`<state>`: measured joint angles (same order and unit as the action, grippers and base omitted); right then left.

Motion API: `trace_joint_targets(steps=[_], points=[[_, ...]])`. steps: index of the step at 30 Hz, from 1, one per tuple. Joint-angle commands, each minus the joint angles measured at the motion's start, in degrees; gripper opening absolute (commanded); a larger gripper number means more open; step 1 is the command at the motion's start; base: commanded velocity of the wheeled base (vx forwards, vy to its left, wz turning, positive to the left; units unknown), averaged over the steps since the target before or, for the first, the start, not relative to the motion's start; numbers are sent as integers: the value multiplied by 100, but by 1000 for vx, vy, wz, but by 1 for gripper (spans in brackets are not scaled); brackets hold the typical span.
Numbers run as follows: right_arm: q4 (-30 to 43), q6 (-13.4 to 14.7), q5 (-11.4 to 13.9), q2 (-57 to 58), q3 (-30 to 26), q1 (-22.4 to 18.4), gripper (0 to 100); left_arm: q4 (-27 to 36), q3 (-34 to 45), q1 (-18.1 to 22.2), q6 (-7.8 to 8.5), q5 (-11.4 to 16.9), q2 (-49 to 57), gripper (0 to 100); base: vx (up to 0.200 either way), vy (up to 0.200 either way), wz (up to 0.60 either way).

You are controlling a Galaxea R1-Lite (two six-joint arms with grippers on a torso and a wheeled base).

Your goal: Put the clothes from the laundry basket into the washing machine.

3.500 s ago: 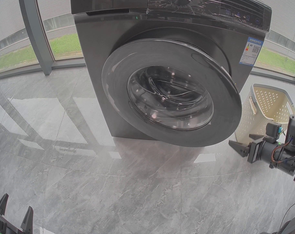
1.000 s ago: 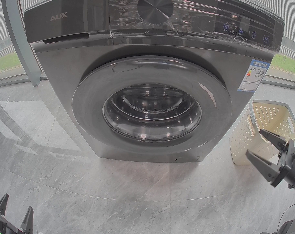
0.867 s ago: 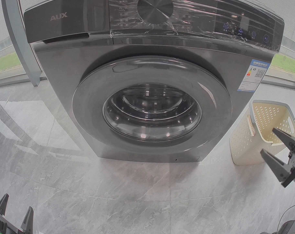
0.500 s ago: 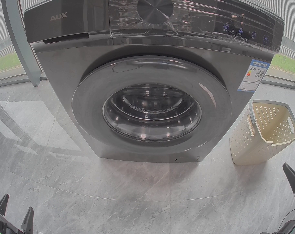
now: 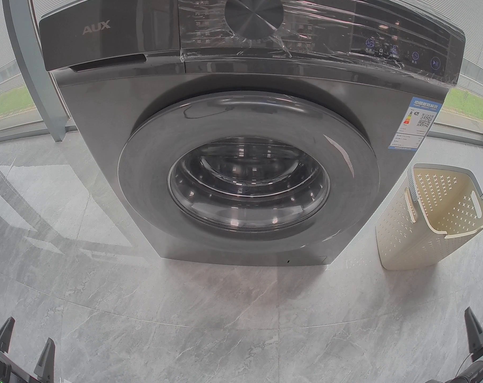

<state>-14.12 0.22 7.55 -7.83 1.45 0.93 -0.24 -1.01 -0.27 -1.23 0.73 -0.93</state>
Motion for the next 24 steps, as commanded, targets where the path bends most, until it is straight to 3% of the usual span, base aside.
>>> trace_joint_targets(steps=[1,2,7,9,15,19,23,24], points=[[752,-22,-385,783,-145,-57,100,-2,101,0,-18,-3,93,100,0,0,0],[919,-13,-509,783,-145,-57,100,-2,101,0,-26,-12,93,100,0,0,0],[963,-75,-614,765,-145,-66,100,-2,101,0,-44,-12,93,100,0,0,0],[1315,-83,-842,774,-145,-66,100,-2,101,0,-44,-12,93,100,0,0,0],[1403,-75,-860,765,-145,-66,100,-2,101,18,141,32,93,100,0,0,0],[1403,66,-939,765,-145,-49,100,7,101,9,106,24,93,100,0,0,0],[1403,66,-922,774,-145,-49,100,7,101,9,106,24,93,100,0,0,0],[1403,-40,-834,765,-145,-75,100,7,101,9,97,24,93,100,0,0,0]])
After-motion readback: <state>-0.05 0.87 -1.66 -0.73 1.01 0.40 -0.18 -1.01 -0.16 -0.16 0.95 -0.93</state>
